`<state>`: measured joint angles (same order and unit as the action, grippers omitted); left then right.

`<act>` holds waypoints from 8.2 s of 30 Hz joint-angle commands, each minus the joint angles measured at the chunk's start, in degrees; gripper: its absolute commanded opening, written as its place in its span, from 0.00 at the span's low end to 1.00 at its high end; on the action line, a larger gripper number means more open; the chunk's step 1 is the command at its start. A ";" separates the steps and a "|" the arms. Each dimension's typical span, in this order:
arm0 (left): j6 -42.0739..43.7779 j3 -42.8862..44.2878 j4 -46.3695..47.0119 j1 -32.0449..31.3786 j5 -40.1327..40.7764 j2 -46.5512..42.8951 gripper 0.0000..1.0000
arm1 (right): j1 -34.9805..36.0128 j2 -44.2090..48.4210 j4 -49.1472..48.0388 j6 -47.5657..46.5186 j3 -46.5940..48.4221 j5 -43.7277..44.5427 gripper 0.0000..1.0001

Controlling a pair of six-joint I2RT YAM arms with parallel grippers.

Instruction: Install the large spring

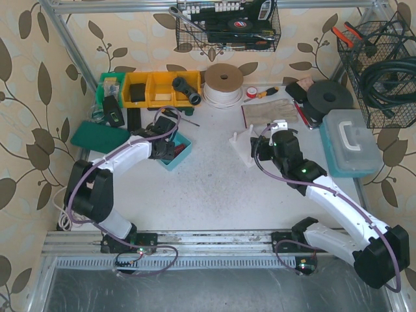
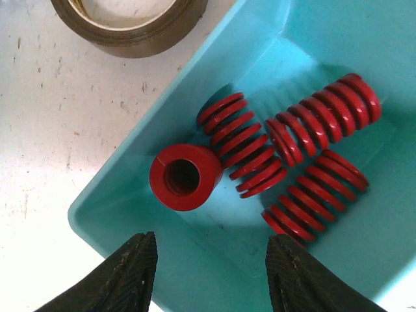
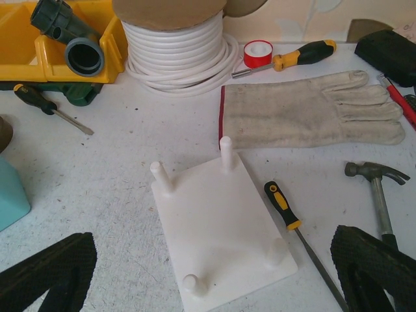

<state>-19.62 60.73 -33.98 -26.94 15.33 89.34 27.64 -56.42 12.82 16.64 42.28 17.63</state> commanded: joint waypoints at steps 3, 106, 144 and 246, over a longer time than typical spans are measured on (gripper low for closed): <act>-0.47 3.93 -1.45 0.57 3.57 2.51 0.51 | 0.24 -0.07 -0.81 -0.55 -0.27 1.04 0.97; 1.71 4.70 10.38 0.20 -14.51 -12.83 0.01 | 5.62 -4.14 -16.59 -13.17 -1.89 -23.79 0.85; -14.85 -3.47 28.46 -10.60 -34.74 -24.48 0.00 | 17.36 -18.15 -64.69 -36.40 -9.84 -26.04 0.67; 10.00 -26.69 31.12 -11.60 0.47 -38.71 0.91 | -12.47 -81.34 71.36 -14.89 96.88 -13.41 0.09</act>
<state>-10.41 34.41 -4.51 -38.26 16.32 51.88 15.40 -135.96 83.46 2.46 136.14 4.47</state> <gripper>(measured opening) 0.911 0.285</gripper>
